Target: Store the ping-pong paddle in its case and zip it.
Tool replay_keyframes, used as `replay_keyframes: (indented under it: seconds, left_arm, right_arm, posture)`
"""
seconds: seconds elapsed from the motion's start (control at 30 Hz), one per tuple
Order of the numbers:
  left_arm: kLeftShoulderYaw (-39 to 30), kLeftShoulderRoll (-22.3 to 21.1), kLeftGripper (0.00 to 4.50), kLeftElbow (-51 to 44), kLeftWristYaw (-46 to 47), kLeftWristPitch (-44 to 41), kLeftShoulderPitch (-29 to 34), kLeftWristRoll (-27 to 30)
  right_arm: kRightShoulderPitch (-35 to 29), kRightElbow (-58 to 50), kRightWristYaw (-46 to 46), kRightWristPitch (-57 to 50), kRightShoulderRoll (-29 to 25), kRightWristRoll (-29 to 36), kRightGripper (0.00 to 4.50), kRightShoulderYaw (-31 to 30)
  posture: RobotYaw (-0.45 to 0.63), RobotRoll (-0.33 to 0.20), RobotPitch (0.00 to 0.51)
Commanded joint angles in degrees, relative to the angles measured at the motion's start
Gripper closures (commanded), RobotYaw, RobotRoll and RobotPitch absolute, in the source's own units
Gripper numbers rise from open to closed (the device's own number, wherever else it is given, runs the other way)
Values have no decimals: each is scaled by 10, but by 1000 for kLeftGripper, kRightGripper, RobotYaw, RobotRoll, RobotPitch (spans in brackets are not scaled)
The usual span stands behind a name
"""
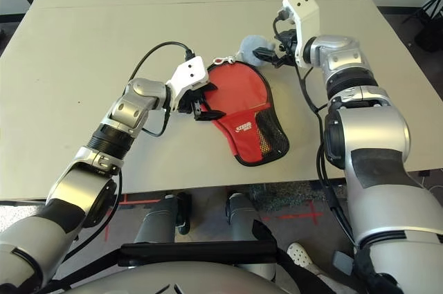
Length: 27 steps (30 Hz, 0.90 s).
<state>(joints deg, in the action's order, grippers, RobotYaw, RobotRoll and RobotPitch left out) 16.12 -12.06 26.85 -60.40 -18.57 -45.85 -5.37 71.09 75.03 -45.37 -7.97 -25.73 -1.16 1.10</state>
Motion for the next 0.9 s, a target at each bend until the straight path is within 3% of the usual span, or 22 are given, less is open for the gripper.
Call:
replay_keyframes:
  seconds: [0.03, 0.07, 0.17, 0.53, 0.9]
  left_arm:
    - [46, -1, 20, 29, -3, -31, 37, -18]
    - [46, -2, 20, 28, -2, -32, 36, -17]
    - [47, -1, 0, 25, 0, -34, 36, -16]
    - [50, 0, 0, 23, 7, -37, 37, -14]
    - [59, 7, 0, 38, 13, -29, 33, -8]
  right_arm:
    - [-8, 14, 16, -13, 11, 1, 0, 16]
    - [-8, 15, 19, -15, 14, 1, 0, 18]
    - [-9, 17, 33, -19, 21, -2, 642, 25]
    - [-15, 10, 4, -23, -31, -12, 4330, 23]
    - [-23, -8, -110, -25, -130, -36, 4451, -2]
  posture:
    - [-31, 0, 247]
    - [-31, 0, 247]
    - [-27, 0, 248]
    - [-22, 0, 247]
    - [-52, 0, 239]
